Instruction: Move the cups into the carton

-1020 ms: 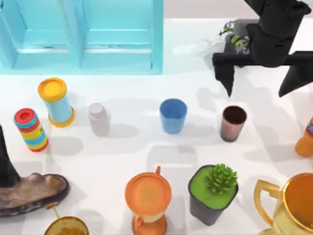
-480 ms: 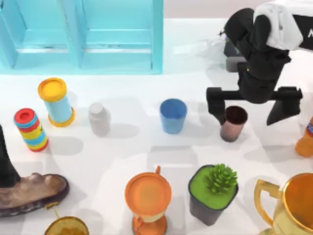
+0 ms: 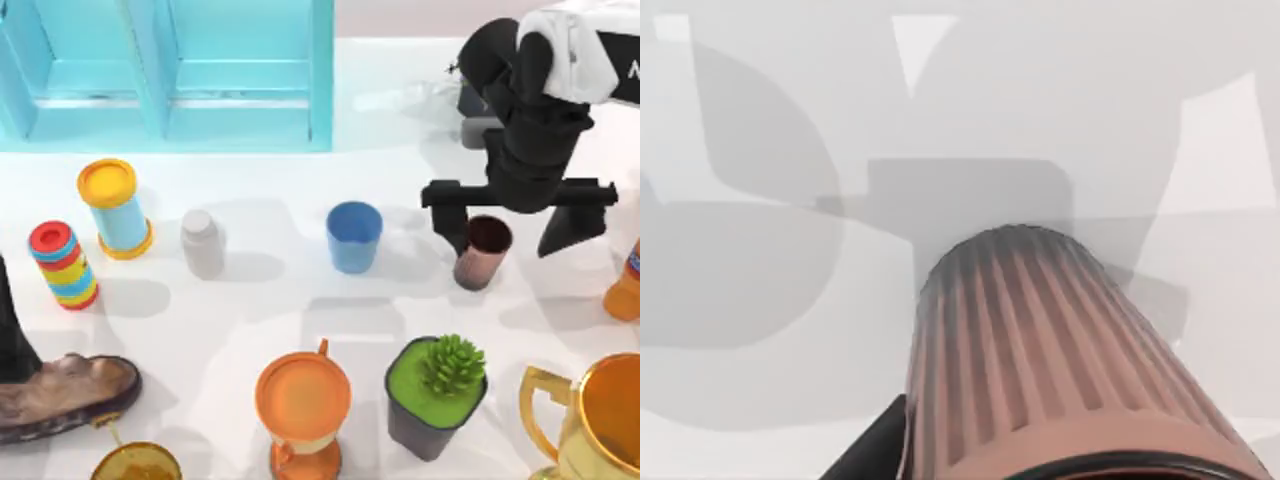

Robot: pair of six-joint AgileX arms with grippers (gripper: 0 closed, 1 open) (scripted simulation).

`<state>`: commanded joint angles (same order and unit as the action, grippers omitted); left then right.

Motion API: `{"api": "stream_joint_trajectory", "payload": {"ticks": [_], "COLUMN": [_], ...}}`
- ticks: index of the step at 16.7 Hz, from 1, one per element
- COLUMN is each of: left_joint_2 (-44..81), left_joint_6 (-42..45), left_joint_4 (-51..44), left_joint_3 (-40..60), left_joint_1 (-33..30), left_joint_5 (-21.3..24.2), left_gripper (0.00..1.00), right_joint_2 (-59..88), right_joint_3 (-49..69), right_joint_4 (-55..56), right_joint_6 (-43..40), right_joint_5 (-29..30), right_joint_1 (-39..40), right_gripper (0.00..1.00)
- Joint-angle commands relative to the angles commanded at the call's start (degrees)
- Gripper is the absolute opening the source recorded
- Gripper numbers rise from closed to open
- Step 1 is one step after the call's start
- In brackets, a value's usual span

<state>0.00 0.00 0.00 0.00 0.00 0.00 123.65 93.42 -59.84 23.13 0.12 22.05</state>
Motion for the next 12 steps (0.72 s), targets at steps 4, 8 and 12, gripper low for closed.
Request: {"api": "stream_joint_trajectory", "payload": {"ticks": [4, 8, 12], "left_joint_2": [0.00, 0.00, 0.00], "left_joint_6": [0.00, 0.00, 0.00], "left_joint_4": [0.00, 0.00, 0.00], "left_joint_3": [0.00, 0.00, 0.00], "left_joint_1": [0.00, 0.00, 0.00], "left_joint_5": [0.00, 0.00, 0.00], "left_gripper": [1.00, 1.00, 1.00], "right_joint_2": [0.00, 0.00, 0.00], "right_joint_3": [0.00, 0.00, 0.00], "right_joint_4": [0.00, 0.00, 0.00], "right_joint_6": [0.00, 0.00, 0.00], "right_joint_5": [0.00, 0.00, 0.00], "right_joint_1": [0.00, 0.00, 0.00], "right_gripper": [0.40, 0.10, 0.00]}}
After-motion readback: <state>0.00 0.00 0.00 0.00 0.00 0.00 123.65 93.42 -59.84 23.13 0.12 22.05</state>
